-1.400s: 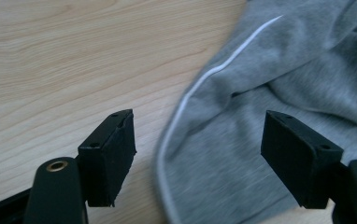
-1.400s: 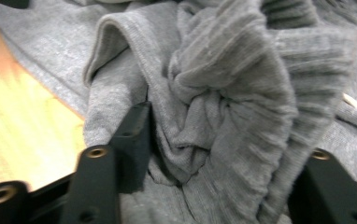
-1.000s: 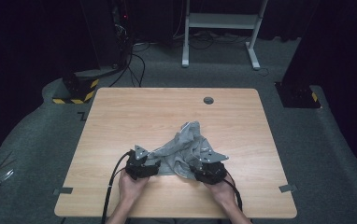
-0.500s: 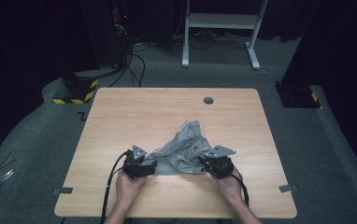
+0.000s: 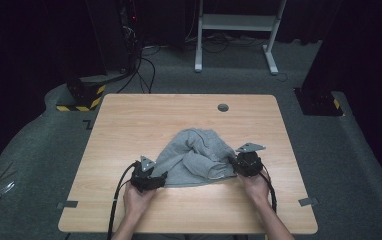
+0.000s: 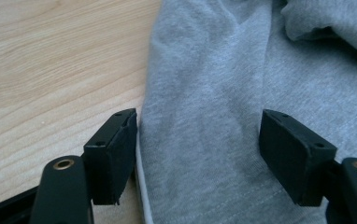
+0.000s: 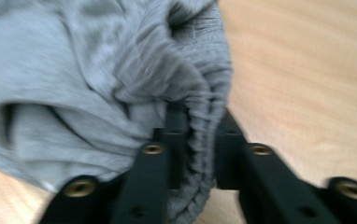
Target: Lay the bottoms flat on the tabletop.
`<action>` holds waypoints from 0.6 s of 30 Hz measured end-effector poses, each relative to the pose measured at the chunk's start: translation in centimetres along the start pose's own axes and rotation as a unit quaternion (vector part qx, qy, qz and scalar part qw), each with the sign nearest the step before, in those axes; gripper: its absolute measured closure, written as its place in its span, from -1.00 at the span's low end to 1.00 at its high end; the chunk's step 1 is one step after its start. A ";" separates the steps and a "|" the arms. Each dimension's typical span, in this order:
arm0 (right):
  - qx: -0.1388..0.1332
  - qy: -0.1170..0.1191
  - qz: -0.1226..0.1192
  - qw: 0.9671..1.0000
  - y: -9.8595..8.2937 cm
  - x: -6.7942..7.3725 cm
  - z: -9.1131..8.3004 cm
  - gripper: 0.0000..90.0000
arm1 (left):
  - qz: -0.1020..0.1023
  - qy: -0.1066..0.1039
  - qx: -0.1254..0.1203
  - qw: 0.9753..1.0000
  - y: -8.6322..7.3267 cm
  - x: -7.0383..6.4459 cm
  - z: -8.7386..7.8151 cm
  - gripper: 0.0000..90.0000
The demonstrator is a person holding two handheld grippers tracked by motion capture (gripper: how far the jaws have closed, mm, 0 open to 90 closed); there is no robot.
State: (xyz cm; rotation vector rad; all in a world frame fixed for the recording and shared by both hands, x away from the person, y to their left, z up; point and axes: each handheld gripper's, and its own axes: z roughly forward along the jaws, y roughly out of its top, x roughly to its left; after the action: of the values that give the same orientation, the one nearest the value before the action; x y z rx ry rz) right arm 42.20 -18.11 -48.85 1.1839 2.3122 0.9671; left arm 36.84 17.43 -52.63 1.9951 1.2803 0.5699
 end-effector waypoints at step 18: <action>-0.061 0.066 -0.082 0.993 0.9 6.8 -0.9 0.03 | 0.047 -0.038 -0.006 0.998 2.1 -4.5 0.0 -0.21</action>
State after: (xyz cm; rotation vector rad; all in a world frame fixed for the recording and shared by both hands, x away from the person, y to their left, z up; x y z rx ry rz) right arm 38.16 -12.58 -47.66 0.8912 2.3687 1.1382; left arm 36.21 12.72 -51.11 2.0558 1.1401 0.5399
